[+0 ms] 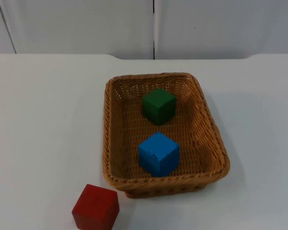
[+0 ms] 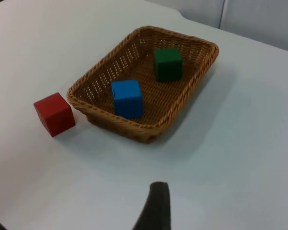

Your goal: Pick up one cube with each hand and place exactly two cubes into the same basket, leaving the remaining cube outside.

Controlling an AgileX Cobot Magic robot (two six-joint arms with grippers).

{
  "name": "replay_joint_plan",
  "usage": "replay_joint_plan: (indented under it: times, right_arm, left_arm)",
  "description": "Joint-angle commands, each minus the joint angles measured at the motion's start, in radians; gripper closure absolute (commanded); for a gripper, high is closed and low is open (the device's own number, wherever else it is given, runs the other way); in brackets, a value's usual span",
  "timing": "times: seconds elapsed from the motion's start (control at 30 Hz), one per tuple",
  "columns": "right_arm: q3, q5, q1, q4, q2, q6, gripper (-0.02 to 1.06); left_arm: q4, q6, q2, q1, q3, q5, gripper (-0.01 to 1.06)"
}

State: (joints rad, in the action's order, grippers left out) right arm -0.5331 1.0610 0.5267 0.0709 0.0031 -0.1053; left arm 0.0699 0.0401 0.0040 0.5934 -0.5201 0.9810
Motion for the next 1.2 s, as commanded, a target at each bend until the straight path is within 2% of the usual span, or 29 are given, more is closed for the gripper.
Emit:
replay_joint_plan:
  times: [0.0, 0.1, 0.8, 0.93, 0.97, 1.03, 1.07, 1.13, 1.17]
  right_arm:
    - [0.005, 0.006, 0.005, -0.007, -0.003, 0.003, 0.34]
    - [0.005, 0.006, 0.005, -0.007, -0.003, 0.003, 0.34]
    - [0.017, 0.019, 0.005, 0.01, -0.003, 0.013, 0.34]
    - [0.017, 0.019, 0.005, 0.01, -0.003, 0.013, 0.33]
    - [0.017, 0.019, 0.005, 0.01, -0.003, 0.013, 0.31]
    - [0.017, 0.019, 0.005, 0.01, -0.003, 0.013, 0.2]
    - [0.017, 0.019, 0.005, 0.01, -0.003, 0.013, 0.2]
    - [0.017, 0.019, 0.005, 0.01, -0.003, 0.013, 0.03]
    - [0.017, 0.019, 0.005, 0.01, -0.003, 0.013, -0.01]
  left_arm:
    - [-0.025, -0.027, -0.004, -0.002, 0.0, 0.061, 0.36]
    - [-0.061, -0.04, -0.004, -0.002, 0.017, 0.101, 0.36]
    - [-0.07, -0.049, -0.004, -0.002, 0.026, 0.095, 0.36]
    - [-0.063, -0.049, -0.004, -0.002, 0.026, 0.095, 0.31]
    - [-0.063, -0.049, -0.004, -0.002, 0.026, 0.095, 0.26]
    - [-0.063, -0.049, -0.004, -0.002, 0.026, 0.095, 0.13]
    - [-0.063, -0.049, -0.004, -0.002, 0.026, 0.095, 0.13]
    - [-0.063, -0.049, -0.004, -0.002, 0.026, 0.095, 0.0]
    - [-0.063, -0.049, -0.004, -0.002, 0.026, 0.095, 0.0]
